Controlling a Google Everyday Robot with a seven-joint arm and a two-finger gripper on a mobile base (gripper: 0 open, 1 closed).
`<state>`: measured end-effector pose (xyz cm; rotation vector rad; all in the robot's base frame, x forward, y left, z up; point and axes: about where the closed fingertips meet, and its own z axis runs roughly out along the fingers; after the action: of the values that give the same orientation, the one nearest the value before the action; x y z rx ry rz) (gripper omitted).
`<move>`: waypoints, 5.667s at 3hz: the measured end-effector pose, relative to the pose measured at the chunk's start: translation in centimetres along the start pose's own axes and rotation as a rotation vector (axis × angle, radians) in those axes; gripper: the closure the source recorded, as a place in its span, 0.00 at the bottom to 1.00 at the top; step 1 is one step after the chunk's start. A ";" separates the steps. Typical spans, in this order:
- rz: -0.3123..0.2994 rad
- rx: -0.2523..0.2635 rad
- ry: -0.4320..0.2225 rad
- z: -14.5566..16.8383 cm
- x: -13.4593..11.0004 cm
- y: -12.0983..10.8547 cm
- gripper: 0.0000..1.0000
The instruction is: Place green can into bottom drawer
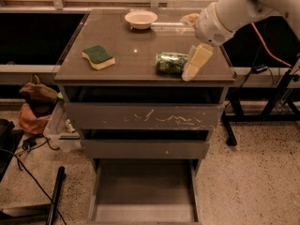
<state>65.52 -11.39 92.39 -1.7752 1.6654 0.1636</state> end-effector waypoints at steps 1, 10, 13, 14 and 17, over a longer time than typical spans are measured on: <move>-0.031 -0.026 -0.029 2.5 -1.1 -2.4 0.00; 0.092 0.005 -0.016 3.6 0.1 -0.4 1.00; 0.130 -0.054 -0.005 4.7 2.4 6.3 1.00; 0.129 -0.075 0.027 4.8 2.4 8.4 1.00; 0.169 -0.307 0.024 7.3 4.7 20.7 1.00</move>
Offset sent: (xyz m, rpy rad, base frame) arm 0.0809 0.0412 -0.0309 0.0543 0.1041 0.0701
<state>49.91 -10.07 76.30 -1.8581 1.8880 0.4988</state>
